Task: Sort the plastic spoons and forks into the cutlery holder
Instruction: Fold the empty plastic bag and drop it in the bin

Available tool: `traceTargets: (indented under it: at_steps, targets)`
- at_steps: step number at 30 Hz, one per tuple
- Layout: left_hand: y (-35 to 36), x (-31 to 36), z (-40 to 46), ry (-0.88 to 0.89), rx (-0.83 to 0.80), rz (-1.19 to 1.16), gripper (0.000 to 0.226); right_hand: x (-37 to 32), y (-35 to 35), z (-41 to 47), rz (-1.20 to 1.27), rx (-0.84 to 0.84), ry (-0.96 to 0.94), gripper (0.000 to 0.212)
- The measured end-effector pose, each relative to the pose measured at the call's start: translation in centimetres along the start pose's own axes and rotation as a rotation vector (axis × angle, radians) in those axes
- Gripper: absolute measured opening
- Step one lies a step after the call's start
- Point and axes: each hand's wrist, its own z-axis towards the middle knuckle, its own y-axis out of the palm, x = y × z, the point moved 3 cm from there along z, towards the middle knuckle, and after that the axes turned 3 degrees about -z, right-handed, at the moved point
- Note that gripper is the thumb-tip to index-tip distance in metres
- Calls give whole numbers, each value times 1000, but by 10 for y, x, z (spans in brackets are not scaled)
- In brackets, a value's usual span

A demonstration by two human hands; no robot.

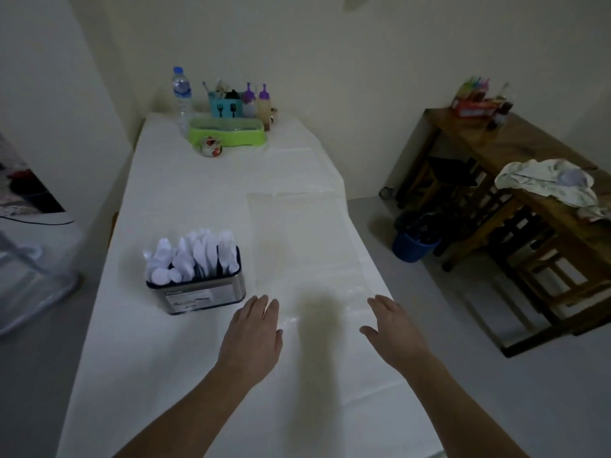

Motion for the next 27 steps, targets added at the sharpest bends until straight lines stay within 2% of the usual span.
traceTargets:
  at_steps: [7, 13, 23, 27]
  targets:
    - [59, 18, 48, -62, -128, 51, 64, 43, 22, 62, -28, -125, -111, 62]
    - [96, 35, 94, -137, -175, 32, 63, 57, 40, 118, 9, -179, -211, 59]
    - [117, 14, 155, -274, -108, 54, 51, 70, 42, 209, -45, -76, -363, 57]
    - [116, -11, 159, -409, -134, 132, 53, 76, 45, 234, -61, -78, -341, 58]
